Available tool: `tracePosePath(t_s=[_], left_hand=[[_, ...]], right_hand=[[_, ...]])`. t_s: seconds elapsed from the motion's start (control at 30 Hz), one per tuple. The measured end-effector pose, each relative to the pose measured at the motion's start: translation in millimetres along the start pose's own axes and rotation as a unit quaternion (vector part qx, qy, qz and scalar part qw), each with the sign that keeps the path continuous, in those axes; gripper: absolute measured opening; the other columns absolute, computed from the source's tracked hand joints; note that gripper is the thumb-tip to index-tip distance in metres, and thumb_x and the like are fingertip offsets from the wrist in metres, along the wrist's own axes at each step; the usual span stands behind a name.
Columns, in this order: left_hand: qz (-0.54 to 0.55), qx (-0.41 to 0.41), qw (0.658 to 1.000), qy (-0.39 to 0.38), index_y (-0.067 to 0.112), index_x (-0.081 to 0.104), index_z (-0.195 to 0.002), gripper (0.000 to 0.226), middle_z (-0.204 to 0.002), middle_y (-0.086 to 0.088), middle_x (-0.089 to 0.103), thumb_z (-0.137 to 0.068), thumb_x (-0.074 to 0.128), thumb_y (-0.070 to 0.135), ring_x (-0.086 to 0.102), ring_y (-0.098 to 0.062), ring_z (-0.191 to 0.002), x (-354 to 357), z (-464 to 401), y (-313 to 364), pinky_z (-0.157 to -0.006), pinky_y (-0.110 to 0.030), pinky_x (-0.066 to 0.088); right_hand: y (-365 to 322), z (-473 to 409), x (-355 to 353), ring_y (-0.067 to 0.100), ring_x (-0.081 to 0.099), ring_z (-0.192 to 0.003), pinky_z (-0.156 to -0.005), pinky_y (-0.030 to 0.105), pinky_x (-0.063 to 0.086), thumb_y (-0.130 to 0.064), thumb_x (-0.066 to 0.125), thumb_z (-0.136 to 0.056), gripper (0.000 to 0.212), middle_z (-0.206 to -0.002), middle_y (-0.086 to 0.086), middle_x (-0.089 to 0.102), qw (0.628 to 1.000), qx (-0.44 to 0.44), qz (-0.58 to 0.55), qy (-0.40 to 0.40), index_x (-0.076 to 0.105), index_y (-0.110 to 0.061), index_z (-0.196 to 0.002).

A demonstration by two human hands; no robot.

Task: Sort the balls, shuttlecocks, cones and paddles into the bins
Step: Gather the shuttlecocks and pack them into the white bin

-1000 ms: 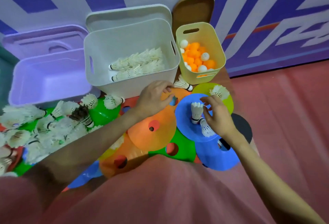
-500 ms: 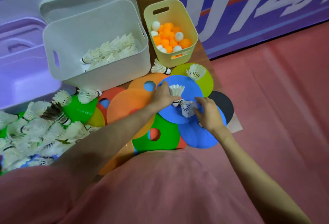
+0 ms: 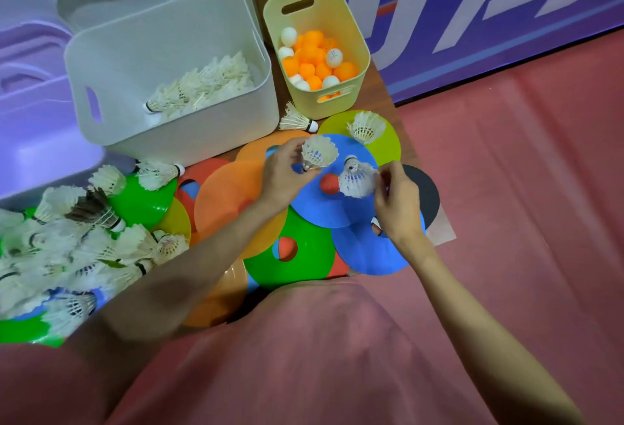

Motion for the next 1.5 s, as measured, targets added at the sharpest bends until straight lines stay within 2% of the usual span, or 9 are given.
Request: tracePosePath(t_s=[0.13,0.27,0.53,0.7,0.87,1.03,1.23,1.33,1.5], left_hand=[[-0.033,0.045,0.998,0.020,0.006,0.061,-0.117,0.049,-0.110,-0.003,0.066,-0.071,0.079,0.003,0.062,-0.010,-0.093,-33,9,1,-0.082,-0.018,0.052],[-0.056,0.078,0.995,0.008,0.006,0.063,-0.116,0.048,-0.112,-0.005,0.066,-0.070,0.077,0.004,0.060,-0.007,-0.096,-42,19,6,-0.084,-0.017,0.050],[-0.036,0.079,0.996,-0.004,0.003,0.062,-0.119,0.053,-0.113,-0.009,0.066,-0.070,0.081,0.009,0.061,-0.011,-0.100,-34,30,8,-0.083,-0.020,0.053],[-0.004,0.035,0.999,0.024,0.004,0.062,-0.119,0.055,-0.105,-0.001,0.066,-0.067,0.081,0.006,0.063,-0.013,-0.091,-41,31,6,-0.078,-0.028,0.056],[0.013,0.009,1.000,0.024,0.002,0.062,-0.113,0.048,-0.094,0.002,0.063,-0.068,0.078,0.001,0.058,-0.004,-0.084,-44,33,8,-0.074,-0.031,0.055],[0.012,-0.001,0.999,0.032,0.003,0.062,-0.114,0.048,-0.093,0.003,0.062,-0.069,0.078,0.000,0.057,0.001,-0.080,-45,34,8,-0.073,-0.027,0.054],[-0.014,-0.005,0.999,0.044,0.007,0.060,-0.122,0.056,-0.102,0.007,0.062,-0.070,0.080,0.004,0.057,-0.003,-0.086,-49,33,8,-0.072,-0.016,0.051],[-0.044,-0.013,0.997,0.065,0.010,0.061,-0.122,0.055,-0.105,0.002,0.067,-0.070,0.081,0.009,0.058,-0.008,-0.088,-54,34,3,-0.068,-0.018,0.051],[-0.068,-0.044,0.993,0.091,0.013,0.062,-0.121,0.054,-0.103,0.004,0.066,-0.070,0.081,0.013,0.056,-0.007,-0.086,-62,39,-7,-0.061,-0.008,0.043]], right_hand=[[-42,1,-24,0.013,0.049,-0.061,-0.056,0.016,0.035,-0.008,0.050,-0.094,0.008,-0.074,0.000,0.057,0.993,-0.079,-0.072,0.058,0.052,-0.002,-0.088],[-60,-10,-3,0.023,0.058,-0.061,-0.057,0.033,0.044,-0.010,0.052,-0.092,0.007,-0.068,0.005,0.060,0.989,-0.087,-0.114,-0.039,0.054,-0.007,-0.086],[-59,-36,48,0.000,0.055,-0.044,-0.050,0.018,0.043,-0.004,0.056,-0.090,0.017,-0.056,-0.002,0.060,0.980,0.004,-0.123,-0.159,0.058,-0.011,-0.074],[-48,-47,38,0.005,0.055,-0.054,-0.057,0.026,0.045,-0.014,0.056,-0.092,0.010,-0.065,-0.003,0.061,0.989,0.011,-0.130,-0.072,0.060,-0.005,-0.088],[-13,-75,32,0.034,0.046,-0.107,-0.086,0.036,0.039,-0.004,0.058,-0.086,0.035,-0.116,0.019,0.048,0.984,-0.038,0.169,-0.031,0.055,-0.002,-0.121],[2,-102,41,0.034,0.043,-0.103,-0.083,0.037,0.040,-0.002,0.055,-0.085,0.021,-0.113,0.017,0.045,0.944,-0.049,0.322,-0.056,0.066,-0.002,-0.103],[-10,-109,39,0.033,0.046,-0.099,-0.081,0.036,0.036,-0.019,0.053,-0.093,0.025,-0.108,0.014,0.051,0.930,-0.086,0.354,-0.048,0.073,-0.004,-0.095],[-29,-98,26,0.034,0.047,-0.097,-0.078,0.039,0.037,-0.019,0.054,-0.091,0.025,-0.107,0.013,0.055,0.937,-0.126,0.325,-0.006,0.074,-0.005,-0.090],[-82,-62,-8,0.027,0.049,-0.079,-0.066,0.033,0.038,-0.017,0.061,-0.087,0.015,-0.085,0.008,0.060,0.949,-0.268,0.128,0.107,0.073,-0.009,-0.086]])
Point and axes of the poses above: each hand's wrist, its own z-axis away from the middle knuckle, its own x-axis out of the palm, y = z × x, the point moved 7 cm from there along -z, towards the middle knuckle
